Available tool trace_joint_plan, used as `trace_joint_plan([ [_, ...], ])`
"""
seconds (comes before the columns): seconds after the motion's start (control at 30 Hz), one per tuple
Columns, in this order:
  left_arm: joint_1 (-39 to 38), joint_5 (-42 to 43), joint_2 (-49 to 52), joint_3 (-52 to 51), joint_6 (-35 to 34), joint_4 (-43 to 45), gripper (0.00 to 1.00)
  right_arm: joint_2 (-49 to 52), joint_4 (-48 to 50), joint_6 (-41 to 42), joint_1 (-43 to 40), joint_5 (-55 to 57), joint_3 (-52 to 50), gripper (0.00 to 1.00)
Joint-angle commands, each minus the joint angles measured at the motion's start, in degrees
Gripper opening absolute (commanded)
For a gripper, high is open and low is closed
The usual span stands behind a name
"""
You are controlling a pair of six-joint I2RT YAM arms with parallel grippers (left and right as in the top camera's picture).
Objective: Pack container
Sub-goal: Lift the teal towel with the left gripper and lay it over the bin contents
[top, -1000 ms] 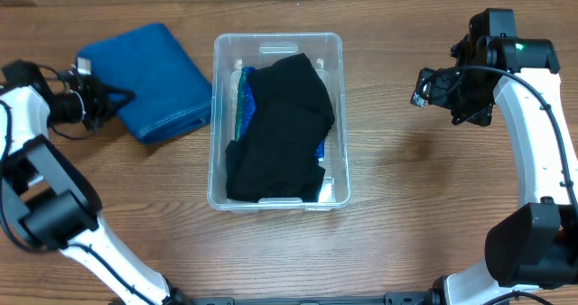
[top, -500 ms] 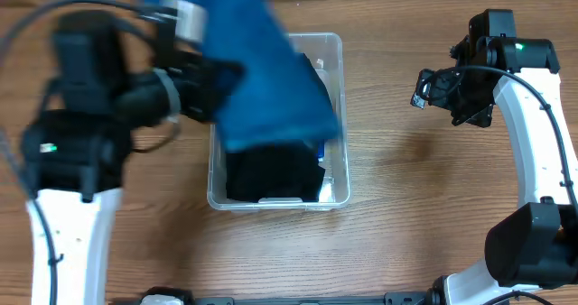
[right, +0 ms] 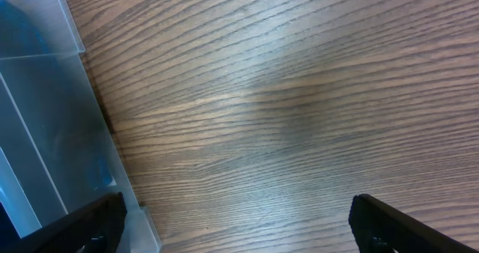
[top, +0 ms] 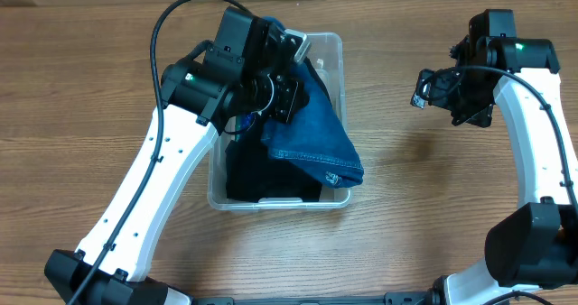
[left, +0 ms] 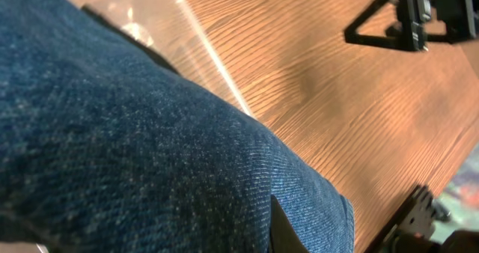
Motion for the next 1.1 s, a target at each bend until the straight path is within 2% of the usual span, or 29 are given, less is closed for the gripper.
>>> trace_joint_plan([
  [0.0,-0.26,3.93,-1.9,2.75,13.97,1.86,0.04,-0.07,0.15,-0.37,0.15,-0.04,0.02,1.0],
  [0.1,-0.22,3.74,-1.84,2.82,22.86,1.36,0.04,-0.07,0.15,-0.37,0.15,-0.04,0.02,1.0],
  [0.3,0.0,1.55,0.02,2.82,29.27,1.79,0.04,-0.07,0.2,-0.37,0.15,-0.02,0.02,1.0],
  [0.4,1.07,0.72,2.16,2.82,29.03,1.77,0.04,-0.07,0.2,-0.37,0.15,-0.02,0.02,1.0],
  [0.63,6.43,-2.47,4.61,2.82,21.77,-1.09,0.04,-0.07,0.22,-0.37,0.15,-0.02,0.02,1.0],
  [0.67,7.76,-6.01,4.17,2.82,19.82,-2.67,0.29,-0.07,0.22,-0.37,0.15,-0.02,0.02,1.0],
  [0.7,9.2,-11.8,3.56,2.84,16.35,-4.72,0.77,-0.07,0.17,-0.37,0.15,-0.02,0.02,1.0],
  [0.73,10.67,-19.04,2.8,2.84,11.65,-6.78,1.0,-0.07,0.17,-0.39,0.15,-0.02,0.02,1.0],
  [0.77,12.13,-26.49,1.97,2.84,5.7,-8.68,1.0,-0.07,0.2,-0.37,0.15,-0.02,0.02,1.0],
  [0.8,13.29,-30.03,1.33,2.84,1.33,-9.6,1.0,-0.07,0.35,-0.37,0.15,-0.02,0.02,1.0],
  [0.83,14.32,-29.7,0.7,2.84,-0.9,-9.84,1.0,-0.07,0.52,-0.37,0.15,-0.02,0.02,1.0],
  [0.97,15.08,-24.35,-1.99,2.93,-1.31,-7.76,1.0,-0.07,0.46,-0.37,0.15,-0.02,0.02,1.0],
  [1.07,13.18,-20.0,-3.85,2.93,0.57,-2.75,1.0,-0.07,0.44,-0.39,0.15,-0.02,0.02,1.0],
])
